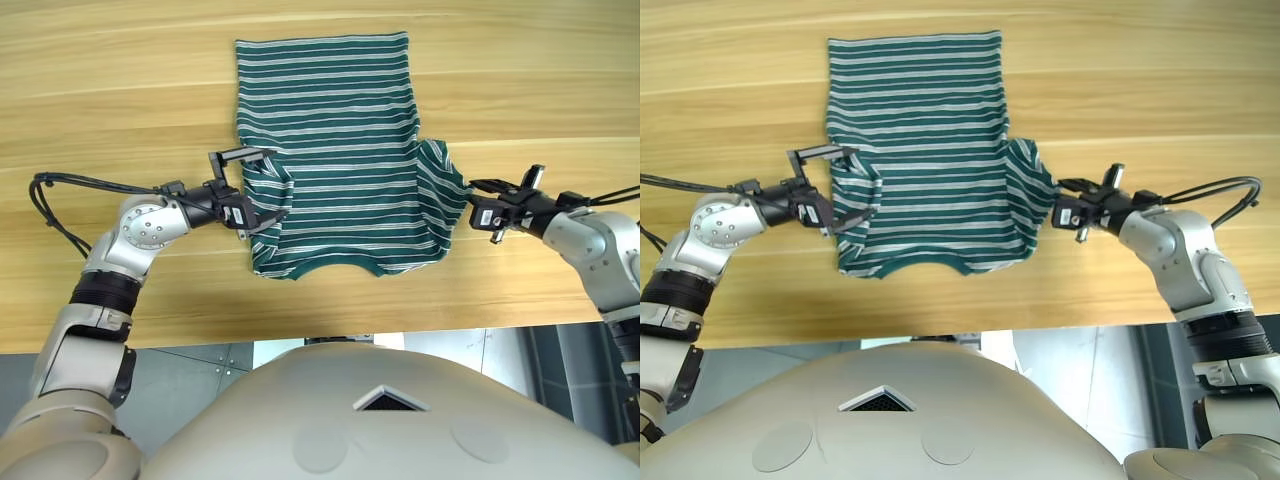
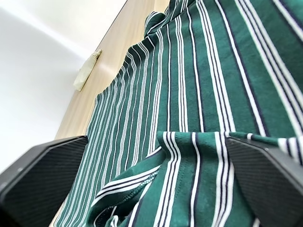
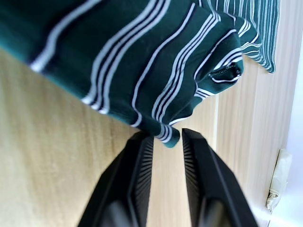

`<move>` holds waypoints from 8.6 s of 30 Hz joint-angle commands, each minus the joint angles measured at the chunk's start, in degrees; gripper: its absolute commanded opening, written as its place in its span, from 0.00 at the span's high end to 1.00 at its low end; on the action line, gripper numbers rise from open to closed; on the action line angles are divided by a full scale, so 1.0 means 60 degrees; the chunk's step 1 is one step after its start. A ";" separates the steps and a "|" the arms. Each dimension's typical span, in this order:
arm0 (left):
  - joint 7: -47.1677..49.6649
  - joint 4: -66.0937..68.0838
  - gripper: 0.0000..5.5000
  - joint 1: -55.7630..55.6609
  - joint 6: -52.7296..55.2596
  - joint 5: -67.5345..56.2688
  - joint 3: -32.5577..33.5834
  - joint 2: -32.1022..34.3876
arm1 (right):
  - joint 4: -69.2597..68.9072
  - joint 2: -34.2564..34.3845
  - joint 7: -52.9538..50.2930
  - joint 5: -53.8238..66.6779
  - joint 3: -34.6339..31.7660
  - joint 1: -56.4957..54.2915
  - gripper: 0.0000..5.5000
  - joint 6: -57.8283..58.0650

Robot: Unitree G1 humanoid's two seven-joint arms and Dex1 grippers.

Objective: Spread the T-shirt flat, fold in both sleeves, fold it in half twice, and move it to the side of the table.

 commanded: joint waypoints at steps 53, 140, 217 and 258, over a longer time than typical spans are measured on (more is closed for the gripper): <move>0.0275 -0.0026 0.02 -0.0086 0.0073 0.0250 -0.0127 -0.0180 | -0.1573 0.2683 0.0963 -0.0391 0.1513 -0.1272 1.00 0.0887; -0.0893 -0.1691 0.51 0.2962 -0.0611 0.0767 -0.0976 0.2482 | -0.2845 -0.0035 0.2256 0.1117 0.0115 0.1841 0.59 -0.0905; -0.0310 0.5338 1.00 -0.5323 0.1311 -0.1161 0.0346 -0.1450 | 0.1991 0.3122 0.0468 0.1738 0.0004 -0.5015 1.00 0.1989; -0.1228 0.8003 0.55 -0.7153 0.7005 -0.4191 0.6601 -0.2821 | 0.9322 0.5163 0.1553 0.3892 -0.2064 -0.6836 0.08 -0.2437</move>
